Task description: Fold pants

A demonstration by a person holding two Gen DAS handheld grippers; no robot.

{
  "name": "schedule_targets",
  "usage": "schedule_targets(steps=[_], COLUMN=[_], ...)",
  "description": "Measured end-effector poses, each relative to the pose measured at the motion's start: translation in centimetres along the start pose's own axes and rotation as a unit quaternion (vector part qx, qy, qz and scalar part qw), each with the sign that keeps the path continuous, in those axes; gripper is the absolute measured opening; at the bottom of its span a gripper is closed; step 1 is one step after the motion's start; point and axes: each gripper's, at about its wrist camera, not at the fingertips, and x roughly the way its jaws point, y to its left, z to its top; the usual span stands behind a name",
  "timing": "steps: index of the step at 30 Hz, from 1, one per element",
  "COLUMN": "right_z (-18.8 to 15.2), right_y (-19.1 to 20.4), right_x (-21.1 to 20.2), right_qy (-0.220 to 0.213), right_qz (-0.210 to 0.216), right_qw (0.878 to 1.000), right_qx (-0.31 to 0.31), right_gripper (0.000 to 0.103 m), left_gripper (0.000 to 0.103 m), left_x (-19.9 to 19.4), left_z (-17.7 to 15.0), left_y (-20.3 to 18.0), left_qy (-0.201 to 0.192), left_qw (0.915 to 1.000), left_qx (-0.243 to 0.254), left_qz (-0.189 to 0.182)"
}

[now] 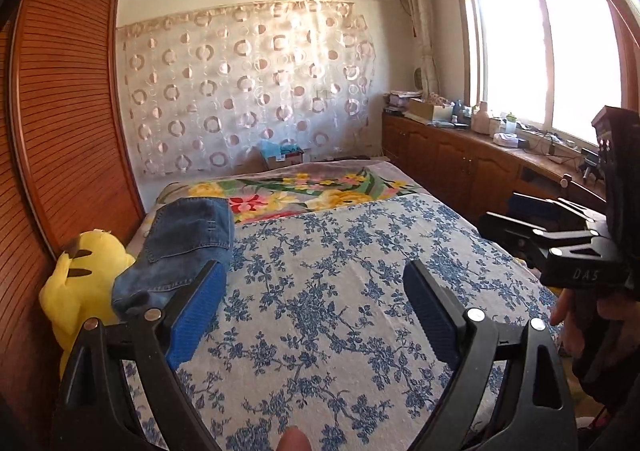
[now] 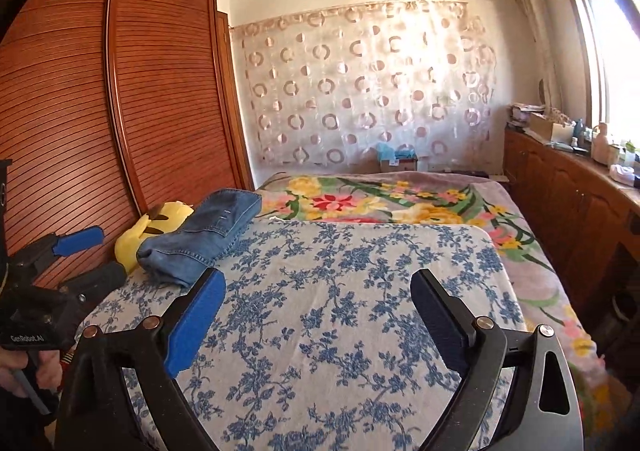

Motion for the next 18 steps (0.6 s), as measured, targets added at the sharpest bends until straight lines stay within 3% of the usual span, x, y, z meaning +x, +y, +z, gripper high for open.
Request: schedule_targets(steps=[5, 18], right_z=[-0.7, -1.6], right_y=[-0.3, 0.3], right_x=[-1.1, -2.1], right_qy=[-0.006, -0.017], right_qz=[-0.009, -0.019], right_qw=[1.000, 0.999], right_qx=[0.008, 0.020], right_gripper=[0.094, 0.094], left_gripper=[0.091, 0.091], left_x=[-0.5, -1.6], left_z=[-0.3, -2.0], left_y=[-0.2, -0.2], left_qy=[0.008, 0.011], left_qw=[0.9996, 0.9987], left_qx=[-0.008, -0.033], left_qz=[0.025, 0.037])
